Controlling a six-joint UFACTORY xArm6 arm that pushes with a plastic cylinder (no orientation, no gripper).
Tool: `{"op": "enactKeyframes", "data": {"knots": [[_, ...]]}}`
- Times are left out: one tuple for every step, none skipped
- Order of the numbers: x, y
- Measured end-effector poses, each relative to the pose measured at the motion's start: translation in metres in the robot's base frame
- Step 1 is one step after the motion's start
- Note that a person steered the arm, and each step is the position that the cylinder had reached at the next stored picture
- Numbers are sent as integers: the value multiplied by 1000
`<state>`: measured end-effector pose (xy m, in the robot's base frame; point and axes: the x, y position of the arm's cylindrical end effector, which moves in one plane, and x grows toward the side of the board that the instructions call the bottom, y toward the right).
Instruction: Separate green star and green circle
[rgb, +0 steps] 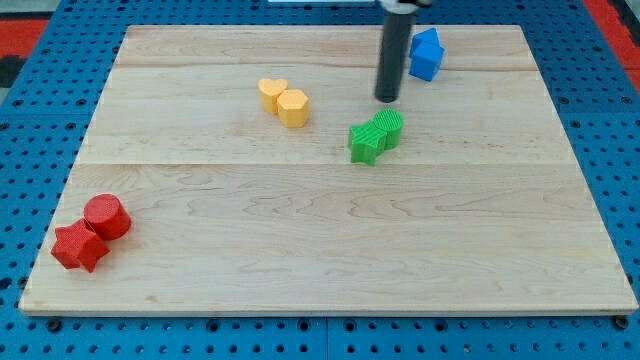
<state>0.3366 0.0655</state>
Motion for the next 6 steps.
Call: {"op": "enactKeyframes", "data": {"knots": [[25, -40], [50, -24], [53, 44], [54, 54], [50, 17], [37, -10]]}}
